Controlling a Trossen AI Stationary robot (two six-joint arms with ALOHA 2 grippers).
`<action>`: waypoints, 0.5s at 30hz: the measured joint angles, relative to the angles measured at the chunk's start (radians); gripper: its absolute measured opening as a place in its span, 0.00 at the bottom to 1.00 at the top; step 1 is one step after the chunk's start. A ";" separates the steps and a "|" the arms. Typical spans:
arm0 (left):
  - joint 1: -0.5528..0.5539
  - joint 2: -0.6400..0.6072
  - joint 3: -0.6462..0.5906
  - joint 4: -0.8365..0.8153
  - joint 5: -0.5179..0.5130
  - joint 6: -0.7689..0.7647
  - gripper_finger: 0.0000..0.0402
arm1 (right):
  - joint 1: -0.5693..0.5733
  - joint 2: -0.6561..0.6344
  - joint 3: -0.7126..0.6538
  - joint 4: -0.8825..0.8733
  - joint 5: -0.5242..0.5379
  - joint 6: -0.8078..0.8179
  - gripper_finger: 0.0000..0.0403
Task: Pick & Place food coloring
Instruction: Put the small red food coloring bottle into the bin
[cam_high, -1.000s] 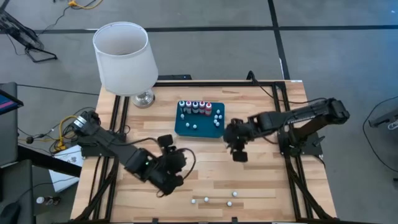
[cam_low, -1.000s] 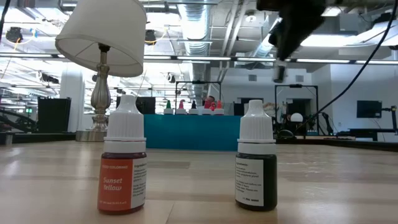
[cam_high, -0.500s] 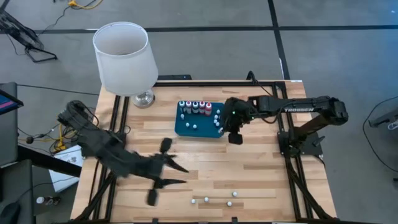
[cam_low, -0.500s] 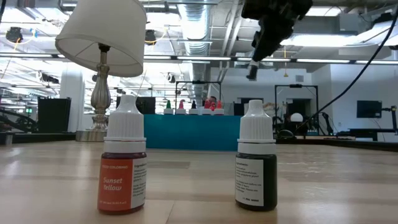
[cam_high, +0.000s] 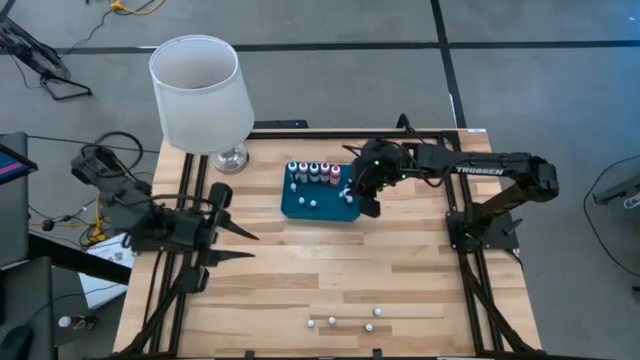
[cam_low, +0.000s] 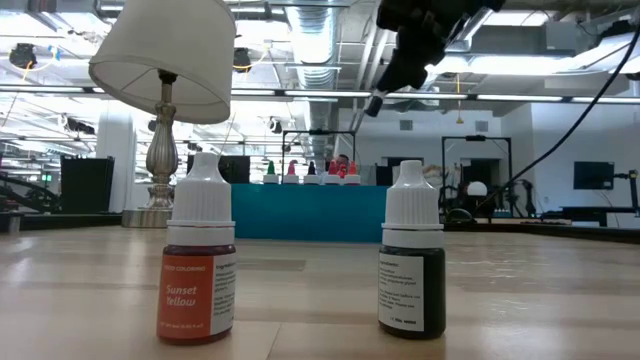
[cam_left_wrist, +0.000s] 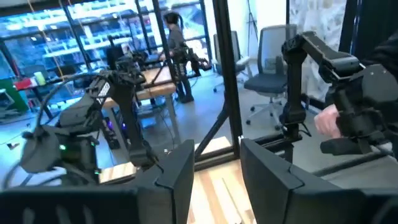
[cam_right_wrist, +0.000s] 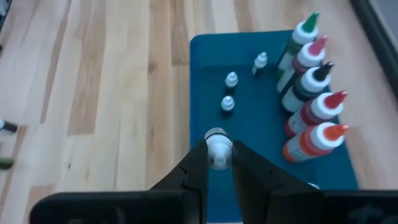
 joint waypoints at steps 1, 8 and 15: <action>0.009 -0.028 -0.067 0.060 0.004 0.002 0.31 | -0.004 0.000 0.000 0.007 0.000 0.000 0.12; 0.045 -0.279 -0.597 0.562 -0.045 -0.051 0.31 | -0.026 0.058 0.003 0.043 -0.001 0.012 0.12; 0.045 -0.477 -0.942 0.826 -0.174 -0.182 0.31 | -0.028 0.177 0.017 0.028 0.026 0.050 0.12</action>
